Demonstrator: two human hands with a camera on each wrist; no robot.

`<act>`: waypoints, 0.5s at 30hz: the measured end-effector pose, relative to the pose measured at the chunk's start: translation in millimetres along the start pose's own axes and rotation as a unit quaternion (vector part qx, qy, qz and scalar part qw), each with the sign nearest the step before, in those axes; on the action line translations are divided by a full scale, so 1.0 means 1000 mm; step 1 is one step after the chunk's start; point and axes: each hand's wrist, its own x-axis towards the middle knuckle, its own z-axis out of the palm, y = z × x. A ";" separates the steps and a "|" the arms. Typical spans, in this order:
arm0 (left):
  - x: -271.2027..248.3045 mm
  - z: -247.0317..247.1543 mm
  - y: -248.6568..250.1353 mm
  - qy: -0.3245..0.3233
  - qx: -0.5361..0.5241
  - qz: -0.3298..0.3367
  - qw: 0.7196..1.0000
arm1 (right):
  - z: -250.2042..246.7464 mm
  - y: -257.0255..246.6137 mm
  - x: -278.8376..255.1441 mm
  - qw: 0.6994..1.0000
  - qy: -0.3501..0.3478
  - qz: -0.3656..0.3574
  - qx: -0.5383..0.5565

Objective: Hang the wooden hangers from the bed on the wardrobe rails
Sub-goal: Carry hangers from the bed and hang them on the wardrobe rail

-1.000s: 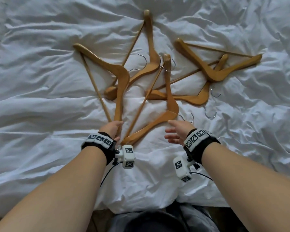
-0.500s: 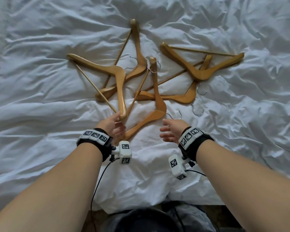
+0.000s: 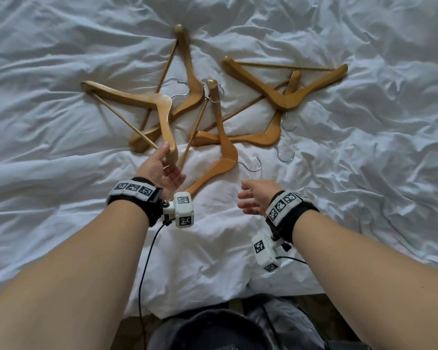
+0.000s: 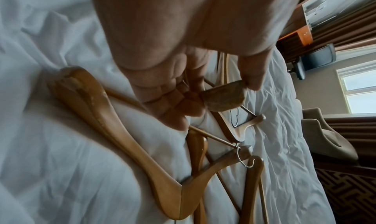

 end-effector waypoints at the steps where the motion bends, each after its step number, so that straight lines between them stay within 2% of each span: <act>1: -0.001 0.002 0.001 -0.002 -0.004 -0.002 1.000 | 0.000 0.002 0.000 1.000 0.001 -0.001 0.000; 8: -0.026 -0.008 -0.005 -0.018 -0.038 0.002 0.999 | 0.004 -0.007 -0.017 1.000 -0.012 -0.014 -0.003; 15: -0.083 -0.017 -0.021 -0.012 -0.040 0.037 0.998 | 0.012 -0.043 -0.054 0.995 -0.063 -0.067 -0.035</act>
